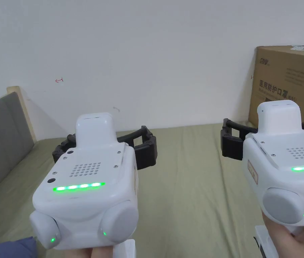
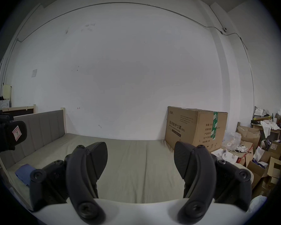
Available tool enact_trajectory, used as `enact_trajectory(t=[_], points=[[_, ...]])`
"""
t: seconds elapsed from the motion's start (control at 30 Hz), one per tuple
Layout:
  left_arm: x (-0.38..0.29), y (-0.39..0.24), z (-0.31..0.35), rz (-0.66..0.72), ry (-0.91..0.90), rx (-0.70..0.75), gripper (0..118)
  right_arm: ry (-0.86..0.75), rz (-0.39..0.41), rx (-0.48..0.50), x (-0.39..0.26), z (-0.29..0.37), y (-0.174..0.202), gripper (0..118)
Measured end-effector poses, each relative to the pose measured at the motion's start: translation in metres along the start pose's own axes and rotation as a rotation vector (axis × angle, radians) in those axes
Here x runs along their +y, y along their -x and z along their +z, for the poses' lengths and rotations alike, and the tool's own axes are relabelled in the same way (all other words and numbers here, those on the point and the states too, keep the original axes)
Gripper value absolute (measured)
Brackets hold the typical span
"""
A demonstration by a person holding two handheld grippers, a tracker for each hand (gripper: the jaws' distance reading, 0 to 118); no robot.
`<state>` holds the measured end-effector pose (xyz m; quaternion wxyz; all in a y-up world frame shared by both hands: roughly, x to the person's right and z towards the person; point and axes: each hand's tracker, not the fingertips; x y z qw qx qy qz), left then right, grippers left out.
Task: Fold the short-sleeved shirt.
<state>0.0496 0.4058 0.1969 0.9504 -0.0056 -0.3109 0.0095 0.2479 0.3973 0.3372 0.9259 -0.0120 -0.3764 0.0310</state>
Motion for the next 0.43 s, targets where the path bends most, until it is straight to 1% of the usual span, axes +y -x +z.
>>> enact_trajectory(t=[0.13, 0.27, 0.43], points=[[-0.0009, 0.0006, -0.004, -0.001, 0.011, -0.004, 110, 0.001, 0.018, 0.006, -0.0001, -0.0009, 0.0023, 91], [0.0001, 0.0005, -0.0063, 0.023, 0.021, -0.016, 110, -0.002, 0.018, 0.01, 0.0013, -0.0021, 0.0035, 91], [0.0037, -0.0069, -0.0098, -0.031, 0.011, 0.052, 110, -0.007, 0.012, 0.013, 0.0044, -0.0031, 0.0046, 91]])
